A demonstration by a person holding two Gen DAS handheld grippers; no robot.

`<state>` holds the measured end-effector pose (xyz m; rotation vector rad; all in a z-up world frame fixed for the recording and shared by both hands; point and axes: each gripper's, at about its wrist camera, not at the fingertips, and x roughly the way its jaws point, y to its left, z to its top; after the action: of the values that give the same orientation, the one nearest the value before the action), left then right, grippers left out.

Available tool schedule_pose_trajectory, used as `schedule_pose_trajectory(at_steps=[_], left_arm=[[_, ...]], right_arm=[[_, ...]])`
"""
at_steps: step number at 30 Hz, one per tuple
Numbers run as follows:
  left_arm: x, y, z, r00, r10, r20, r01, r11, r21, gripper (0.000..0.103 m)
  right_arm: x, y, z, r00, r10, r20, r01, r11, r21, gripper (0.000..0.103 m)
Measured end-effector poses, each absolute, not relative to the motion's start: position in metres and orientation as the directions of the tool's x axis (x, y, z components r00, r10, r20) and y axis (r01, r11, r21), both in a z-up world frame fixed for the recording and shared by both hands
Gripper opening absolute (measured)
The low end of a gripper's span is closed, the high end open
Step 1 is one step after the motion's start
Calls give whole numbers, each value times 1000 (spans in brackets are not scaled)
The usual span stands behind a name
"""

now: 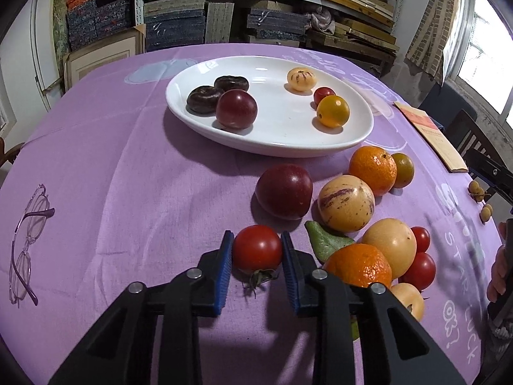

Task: Organize fruits
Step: 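Grasp the red tomato with the left gripper and lift it, then hold the red tomato with the left gripper while the right gripper grasps a small red cherry tomato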

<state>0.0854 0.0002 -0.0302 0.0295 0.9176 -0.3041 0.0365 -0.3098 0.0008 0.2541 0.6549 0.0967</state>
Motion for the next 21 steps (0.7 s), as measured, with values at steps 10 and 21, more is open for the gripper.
schedule_pose_trajectory(at_steps=[10,21], left_arm=[[51,33,-5,657,-178,-733,161,982,-94,29],[19,41,-6,678,-167,-716,141,985,-96,29]], right_arm=[[30,-277,-5,750,193,-633,-111,980,167,94],[25,-230,-25,684,194,-703,-235,971,39,80]])
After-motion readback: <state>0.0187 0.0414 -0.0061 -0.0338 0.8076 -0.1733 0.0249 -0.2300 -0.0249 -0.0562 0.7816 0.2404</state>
